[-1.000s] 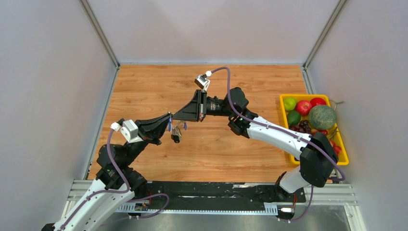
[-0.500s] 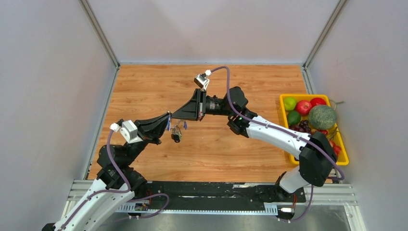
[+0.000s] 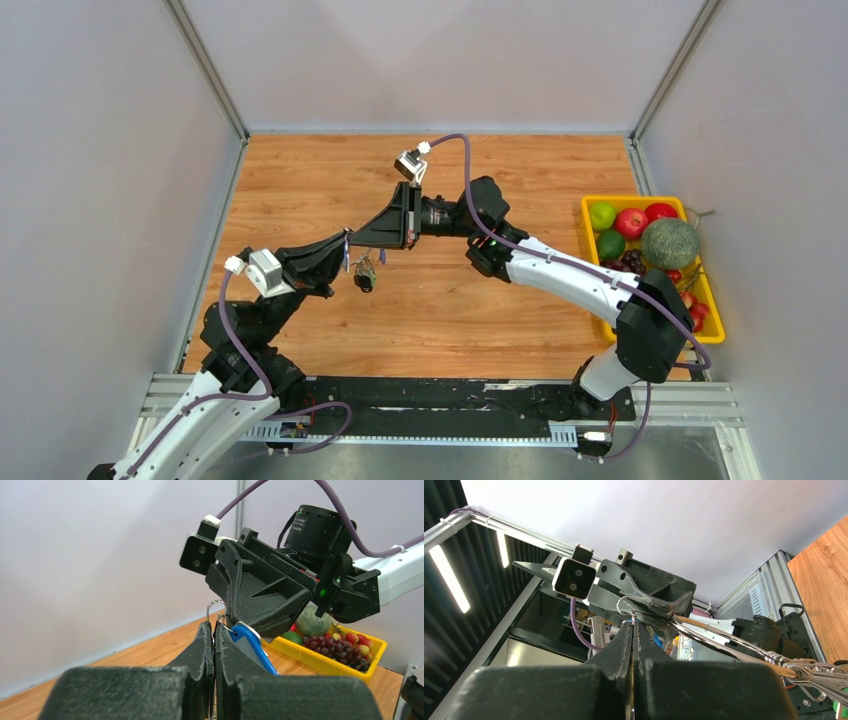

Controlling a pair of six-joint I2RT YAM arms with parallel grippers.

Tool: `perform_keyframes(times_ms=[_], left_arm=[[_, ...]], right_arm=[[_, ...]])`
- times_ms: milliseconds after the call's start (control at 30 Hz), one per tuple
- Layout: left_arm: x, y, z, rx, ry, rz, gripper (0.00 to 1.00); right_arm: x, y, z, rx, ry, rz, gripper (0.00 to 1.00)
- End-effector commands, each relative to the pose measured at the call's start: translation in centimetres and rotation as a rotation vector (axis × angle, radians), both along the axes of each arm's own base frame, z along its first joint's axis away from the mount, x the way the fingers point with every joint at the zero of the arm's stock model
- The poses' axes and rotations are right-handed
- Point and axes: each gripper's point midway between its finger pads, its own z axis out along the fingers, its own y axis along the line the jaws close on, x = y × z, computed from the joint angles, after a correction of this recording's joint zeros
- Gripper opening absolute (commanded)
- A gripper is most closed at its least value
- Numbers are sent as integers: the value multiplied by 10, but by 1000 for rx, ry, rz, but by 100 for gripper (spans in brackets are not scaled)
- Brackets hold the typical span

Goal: Put the keys on the keyring

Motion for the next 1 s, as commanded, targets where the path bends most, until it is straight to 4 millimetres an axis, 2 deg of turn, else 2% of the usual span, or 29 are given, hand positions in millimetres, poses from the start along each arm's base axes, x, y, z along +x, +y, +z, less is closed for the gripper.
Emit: perform_keyframes(times_ms=[0, 400, 967], left_arm=[[-14, -8, 12, 6, -61, -75, 0], [-13, -10, 8, 15, -47, -78, 0], [-15, -11, 8, 27, -53, -90, 0]], right_arm=[[5, 1, 28, 74, -44, -45, 0], [4, -6, 58, 121, -128, -71, 0], [5, -16, 65, 106, -142, -97, 0]])
